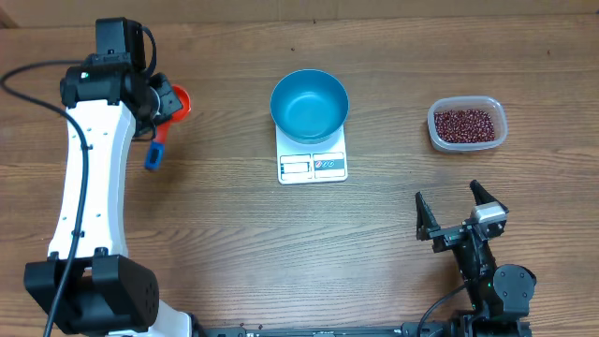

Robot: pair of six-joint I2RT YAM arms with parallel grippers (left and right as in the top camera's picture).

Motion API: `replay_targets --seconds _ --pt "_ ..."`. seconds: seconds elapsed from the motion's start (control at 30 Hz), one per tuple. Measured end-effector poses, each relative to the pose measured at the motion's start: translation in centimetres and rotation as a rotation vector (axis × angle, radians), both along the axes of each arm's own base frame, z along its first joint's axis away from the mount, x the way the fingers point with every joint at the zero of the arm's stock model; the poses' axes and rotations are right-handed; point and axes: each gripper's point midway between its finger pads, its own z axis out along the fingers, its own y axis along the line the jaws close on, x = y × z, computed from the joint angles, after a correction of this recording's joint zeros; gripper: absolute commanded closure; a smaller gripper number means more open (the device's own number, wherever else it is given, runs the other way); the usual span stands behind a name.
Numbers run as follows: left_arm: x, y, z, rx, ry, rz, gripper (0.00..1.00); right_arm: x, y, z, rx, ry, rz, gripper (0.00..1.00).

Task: Scoop item into bowl and weigh 150g on scale
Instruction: 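Lift the red scoop with the left gripper toward the scale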

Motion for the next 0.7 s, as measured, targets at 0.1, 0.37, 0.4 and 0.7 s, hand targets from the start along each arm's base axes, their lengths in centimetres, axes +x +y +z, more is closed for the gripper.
replay_targets --seconds 0.1,0.37,0.4,0.7 --pt "-2.0 -0.1 -0.2 -0.059 0.056 0.145 0.95 0.0 0.0 0.0 0.000 0.000 0.000 0.00" --pt "-5.1 -1.3 -1.0 -0.189 0.167 0.400 0.96 0.0 0.0 0.0 0.000 0.000 0.000 0.00" --pt "-5.2 -1.7 -1.0 -0.206 0.171 0.407 0.96 0.0 0.0 0.0 -0.001 -0.001 0.000 0.00" --pt "-5.5 -5.2 -1.0 -0.318 0.209 0.419 0.96 0.0 0.0 0.0 0.000 0.000 0.000 0.00"
